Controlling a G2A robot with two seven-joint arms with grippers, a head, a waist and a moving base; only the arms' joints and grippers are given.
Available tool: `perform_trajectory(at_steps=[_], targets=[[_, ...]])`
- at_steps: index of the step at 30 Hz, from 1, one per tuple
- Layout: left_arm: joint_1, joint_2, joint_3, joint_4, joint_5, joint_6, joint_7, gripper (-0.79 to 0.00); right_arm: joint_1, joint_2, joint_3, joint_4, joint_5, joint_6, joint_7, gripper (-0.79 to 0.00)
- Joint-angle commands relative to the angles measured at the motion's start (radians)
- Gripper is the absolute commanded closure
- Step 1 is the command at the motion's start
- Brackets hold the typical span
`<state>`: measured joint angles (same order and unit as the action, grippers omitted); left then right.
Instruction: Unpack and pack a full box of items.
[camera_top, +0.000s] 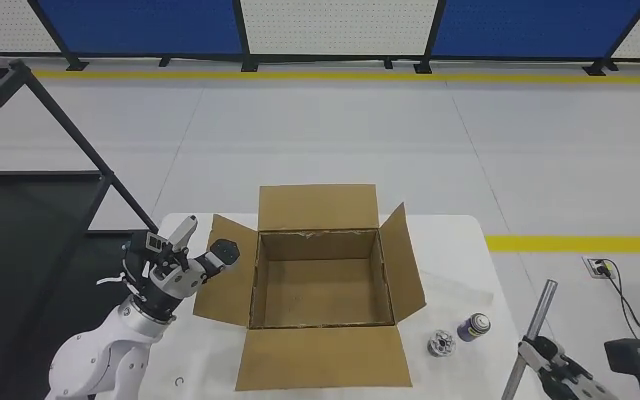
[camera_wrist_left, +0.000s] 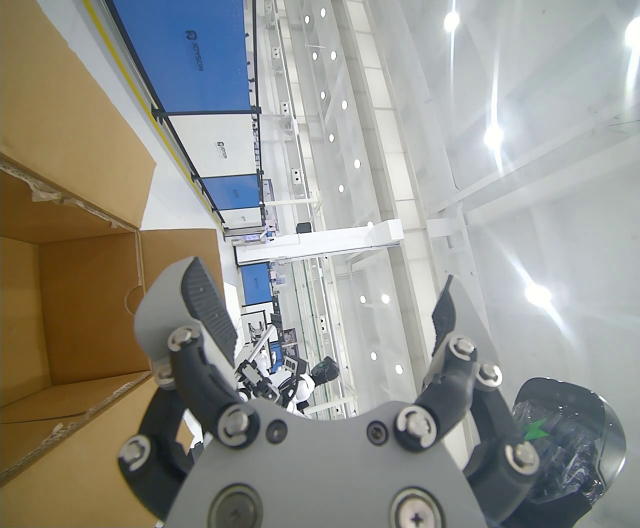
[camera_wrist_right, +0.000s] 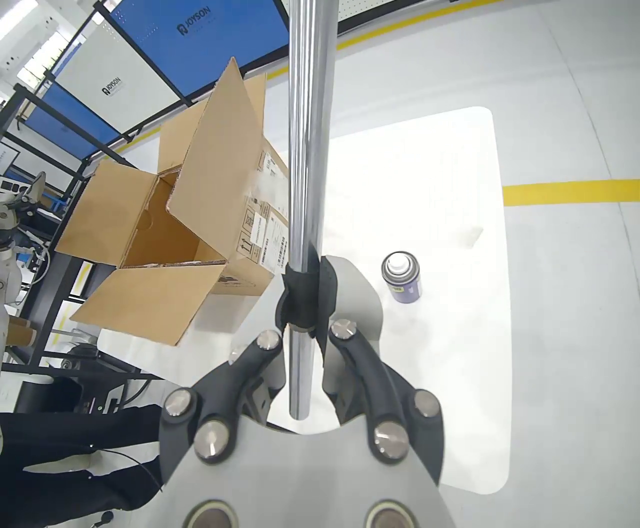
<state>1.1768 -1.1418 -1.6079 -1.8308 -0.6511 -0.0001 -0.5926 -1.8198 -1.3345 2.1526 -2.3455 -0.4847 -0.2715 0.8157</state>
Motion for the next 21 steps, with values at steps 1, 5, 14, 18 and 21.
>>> perform_trajectory(at_steps=[1, 5, 14, 18, 21], targets=[[0.0, 0.0, 0.0, 0.0, 0.0, 0.0, 0.0, -0.785, 0.0, 0.0, 0.0, 0.0, 0.0, 0.0, 0.0, 0.0], [0.0, 0.0, 0.0, 0.0, 0.0, 0.0, 0.0, -0.785, 0.0, 0.0, 0.0, 0.0, 0.0, 0.0, 0.0, 0.0], [0.0, 0.0, 0.0, 0.0, 0.0, 0.0, 0.0, -0.785, 0.047, 0.021, -0.053, 0.119, -0.147, 0.11, 0.106, 0.0], [0.0, 0.0, 0.0, 0.0, 0.0, 0.0, 0.0, -0.785, 0.094, 0.033, -0.111, 0.197, -0.294, 0.166, 0.155, 0.0], [0.0, 0.0, 0.0, 0.0, 0.0, 0.0, 0.0, -0.785, 0.134, 0.038, -0.166, 0.25, -0.383, 0.213, 0.173, 0.0]])
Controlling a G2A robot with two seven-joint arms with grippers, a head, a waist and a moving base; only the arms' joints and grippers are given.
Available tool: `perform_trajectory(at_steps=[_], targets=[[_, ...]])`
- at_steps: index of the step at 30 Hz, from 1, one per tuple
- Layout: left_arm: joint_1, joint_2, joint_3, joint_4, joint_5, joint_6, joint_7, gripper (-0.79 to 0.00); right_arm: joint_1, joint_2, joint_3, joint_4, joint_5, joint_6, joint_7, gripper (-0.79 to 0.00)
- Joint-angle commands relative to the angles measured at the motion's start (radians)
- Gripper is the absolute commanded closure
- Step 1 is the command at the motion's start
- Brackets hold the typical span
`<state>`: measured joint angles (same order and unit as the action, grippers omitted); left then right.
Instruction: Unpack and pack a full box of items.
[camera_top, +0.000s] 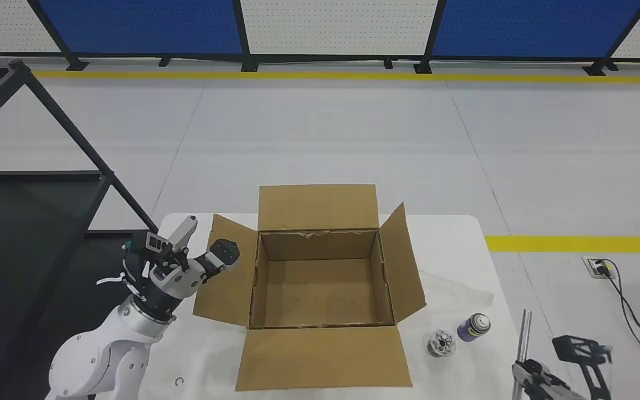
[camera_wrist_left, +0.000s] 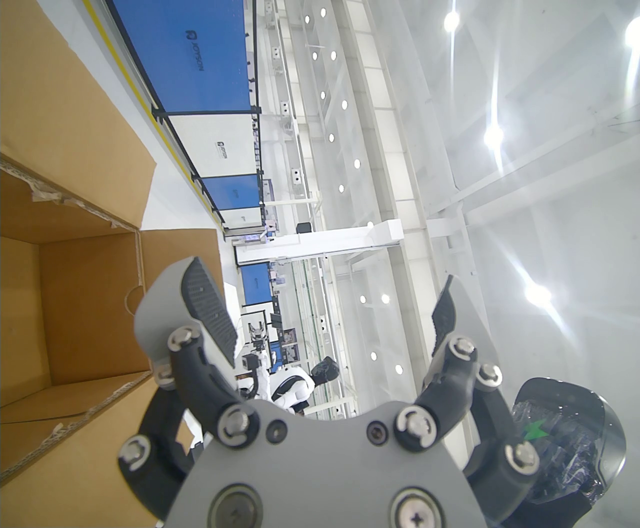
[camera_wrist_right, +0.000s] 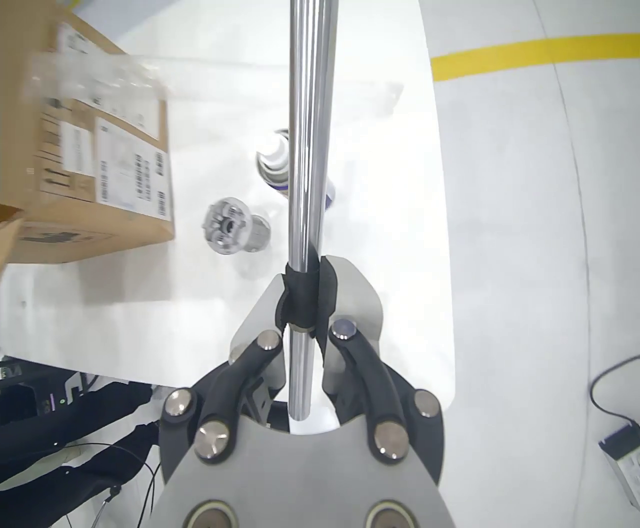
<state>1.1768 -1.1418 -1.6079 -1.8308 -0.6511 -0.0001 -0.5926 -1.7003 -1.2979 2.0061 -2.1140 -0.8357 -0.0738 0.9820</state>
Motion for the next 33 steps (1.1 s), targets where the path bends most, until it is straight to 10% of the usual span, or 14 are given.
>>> perform_trajectory(at_steps=[1, 33], targets=[[0.0, 0.0, 0.0, 0.0, 0.0, 0.0, 0.0, -0.785, 0.028, 0.004, -0.036, 0.037, -0.056, 0.029, 0.017, 0.0], [0.0, 0.0, 0.0, 0.0, 0.0, 0.0, 0.0, -0.785, 0.32, 0.031, -0.27, 0.34, -0.353, 0.271, 0.126, 0.0]])
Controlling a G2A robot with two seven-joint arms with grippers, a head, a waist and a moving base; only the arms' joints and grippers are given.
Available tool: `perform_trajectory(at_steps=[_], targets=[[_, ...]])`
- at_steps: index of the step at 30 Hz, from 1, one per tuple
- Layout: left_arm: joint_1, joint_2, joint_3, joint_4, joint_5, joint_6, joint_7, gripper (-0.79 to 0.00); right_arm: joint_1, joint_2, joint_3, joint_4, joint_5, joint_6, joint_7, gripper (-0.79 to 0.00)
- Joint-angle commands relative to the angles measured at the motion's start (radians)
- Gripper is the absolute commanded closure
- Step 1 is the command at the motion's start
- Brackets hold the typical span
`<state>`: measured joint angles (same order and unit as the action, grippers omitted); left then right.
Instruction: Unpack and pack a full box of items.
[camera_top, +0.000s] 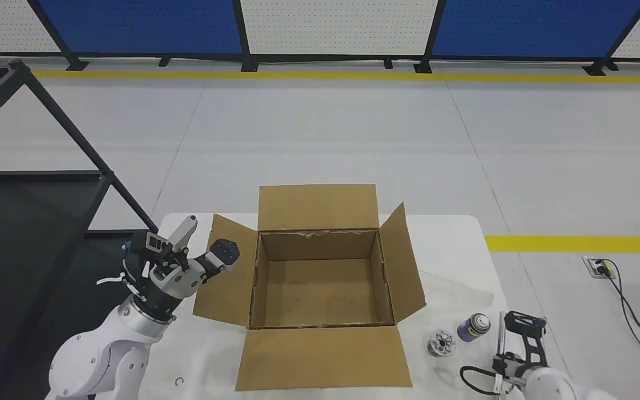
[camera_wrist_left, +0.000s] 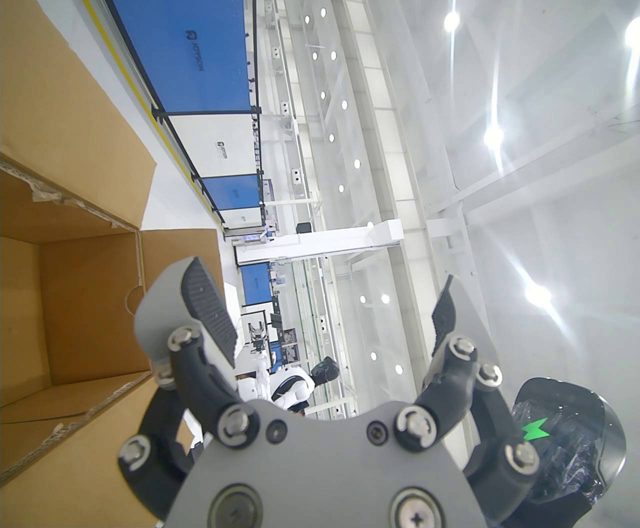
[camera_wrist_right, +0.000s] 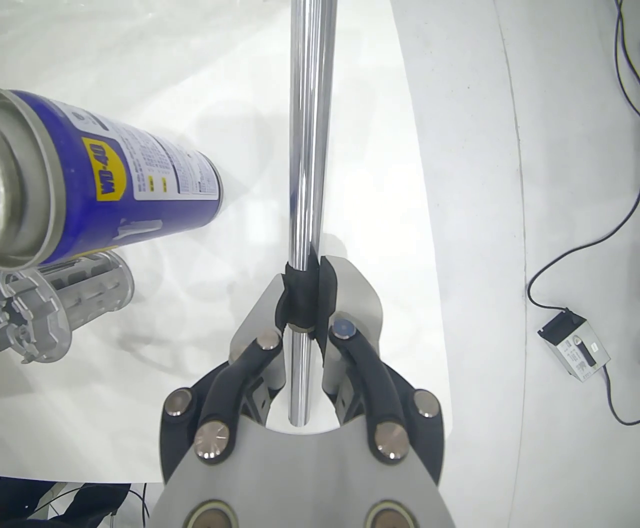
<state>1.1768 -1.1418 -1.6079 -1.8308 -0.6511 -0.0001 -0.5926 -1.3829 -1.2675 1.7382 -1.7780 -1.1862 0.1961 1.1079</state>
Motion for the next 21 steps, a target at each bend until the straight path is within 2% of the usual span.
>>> perform_trajectory(at_steps=[1, 7, 9, 12, 14, 17, 18, 20, 21], targets=[[0.0, 0.0, 0.0, 0.0, 0.0, 0.0, 0.0, -0.785, 0.005, 0.001, -0.004, 0.009, -0.005, 0.003, 0.0, 0.0], [0.0, 0.0, 0.0, 0.0, 0.0, 0.0, 0.0, -0.785, 0.019, 0.003, -0.016, 0.034, -0.011, 0.009, 0.003, 0.0], [0.0, 0.0, 0.0, 0.0, 0.0, 0.0, 0.0, -0.785, 0.023, 0.004, -0.02, 0.039, -0.015, 0.009, 0.003, -0.099], [0.0, 0.0, 0.0, 0.0, 0.0, 0.0, 0.0, -0.785, 0.026, 0.005, -0.023, 0.044, -0.017, 0.011, 0.004, -0.185], [0.0, 0.0, 0.0, 0.0, 0.0, 0.0, 0.0, -0.785, 0.028, 0.006, -0.024, 0.045, -0.016, 0.012, 0.005, -0.292], [0.0, 0.0, 0.0, 0.0, 0.0, 0.0, 0.0, -0.785, 0.026, 0.007, -0.025, 0.044, -0.013, 0.012, 0.003, -0.385], [0.0, 0.0, 0.0, 0.0, 0.0, 0.0, 0.0, -0.785, 0.024, 0.008, -0.024, 0.042, -0.012, 0.012, 0.003, -0.391], [0.0, 0.0, 0.0, 0.0, 0.0, 0.0, 0.0, -0.785, 0.021, 0.009, -0.023, 0.037, -0.009, 0.012, 0.004, -0.499], [0.0, 0.0, 0.0, 0.0, 0.0, 0.0, 0.0, -0.785, 0.02, 0.009, -0.021, 0.032, -0.007, 0.012, 0.003, -0.579]])
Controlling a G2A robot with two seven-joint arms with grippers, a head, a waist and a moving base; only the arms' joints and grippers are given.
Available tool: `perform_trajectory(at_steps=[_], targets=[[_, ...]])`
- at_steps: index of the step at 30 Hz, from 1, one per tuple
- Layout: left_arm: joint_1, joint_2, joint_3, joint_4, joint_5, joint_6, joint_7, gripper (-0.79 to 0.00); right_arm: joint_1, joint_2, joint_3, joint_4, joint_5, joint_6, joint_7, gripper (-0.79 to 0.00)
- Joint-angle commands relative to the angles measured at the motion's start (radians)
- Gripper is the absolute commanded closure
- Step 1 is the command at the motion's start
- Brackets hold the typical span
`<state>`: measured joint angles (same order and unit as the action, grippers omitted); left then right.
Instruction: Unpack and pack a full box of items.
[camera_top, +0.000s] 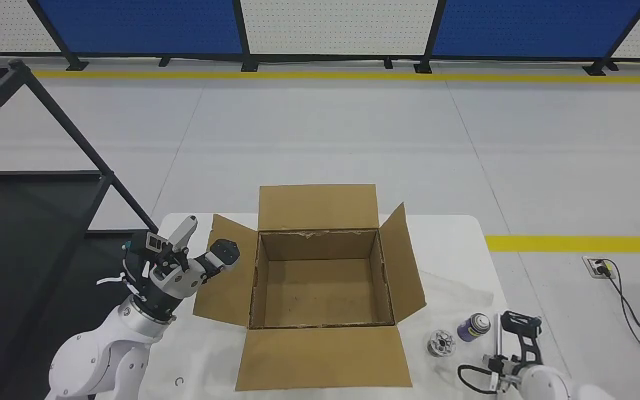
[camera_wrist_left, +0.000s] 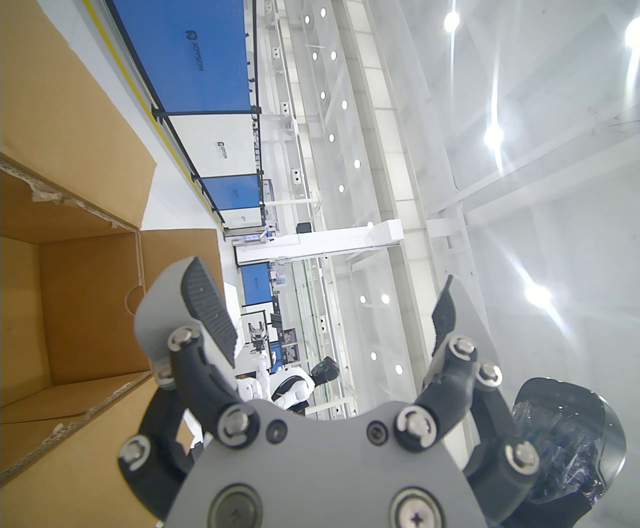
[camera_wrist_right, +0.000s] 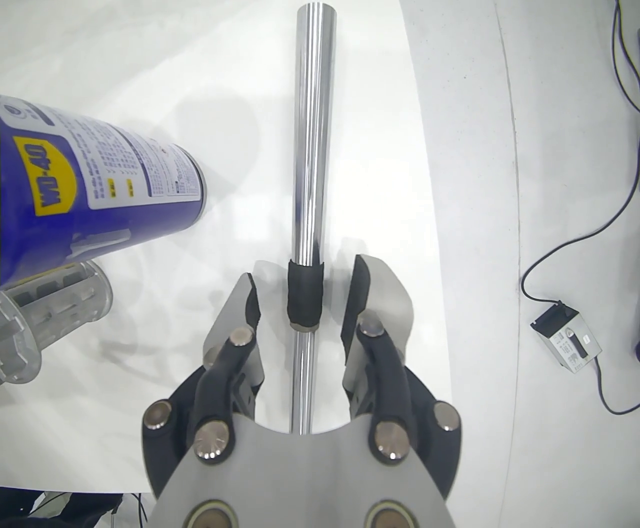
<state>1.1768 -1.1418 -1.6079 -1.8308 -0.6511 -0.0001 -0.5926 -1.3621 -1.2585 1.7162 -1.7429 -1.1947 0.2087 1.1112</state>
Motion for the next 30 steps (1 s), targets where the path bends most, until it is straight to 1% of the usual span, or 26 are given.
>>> perform_trajectory(at_steps=[1, 4, 5, 6, 7, 12, 15, 19, 24, 27, 30], targets=[[0.0, 0.0, 0.0, 0.0, 0.0, 0.0, 0.0, -0.785, -0.004, 0.001, 0.004, -0.009, 0.006, -0.001, -0.001, -0.591], [0.0, 0.0, 0.0, 0.0, 0.0, 0.0, 0.0, -0.785, -0.016, 0.002, 0.016, -0.032, 0.02, -0.001, -0.003, -0.619], [0.0, 0.0, 0.0, 0.0, 0.0, 0.0, 0.0, -0.785, -0.02, 0.003, 0.021, -0.042, 0.023, 0.001, -0.005, -0.653], [0.0, 0.0, 0.0, 0.0, 0.0, 0.0, 0.0, -0.785, -0.025, 0.003, 0.027, -0.053, 0.029, 0.005, -0.007, -0.739], [0.0, 0.0, 0.0, 0.0, 0.0, 0.0, 0.0, -0.785, -0.031, 0.004, 0.032, -0.069, 0.04, 0.005, -0.006, -0.785], [0.0, 0.0, 0.0, 0.0, 0.0, 0.0, 0.0, -0.785, -0.083, 0.005, 0.081, -0.179, 0.104, 0.006, -0.019, -0.785], [0.0, 0.0, 0.0, 0.0, 0.0, 0.0, 0.0, -0.785, -0.125, 0.005, 0.123, -0.259, 0.167, 0.003, -0.035, -0.785], [0.0, 0.0, 0.0, 0.0, 0.0, 0.0, 0.0, -0.785, -0.176, 0.003, 0.179, -0.368, 0.284, -0.011, -0.075, -0.785], [0.0, 0.0, 0.0, 0.0, 0.0, 0.0, 0.0, -0.785, -0.243, -0.001, 0.232, -0.486, 0.44, -0.067, -0.154, -0.785], [0.0, 0.0, 0.0, 0.0, 0.0, 0.0, 0.0, -0.785, -0.277, -0.003, 0.249, -0.526, 0.5, -0.079, -0.185, -0.785], [0.0, 0.0, 0.0, 0.0, 0.0, 0.0, 0.0, -0.785, -0.277, -0.003, 0.249, -0.526, 0.5, -0.079, -0.185, -0.785]])
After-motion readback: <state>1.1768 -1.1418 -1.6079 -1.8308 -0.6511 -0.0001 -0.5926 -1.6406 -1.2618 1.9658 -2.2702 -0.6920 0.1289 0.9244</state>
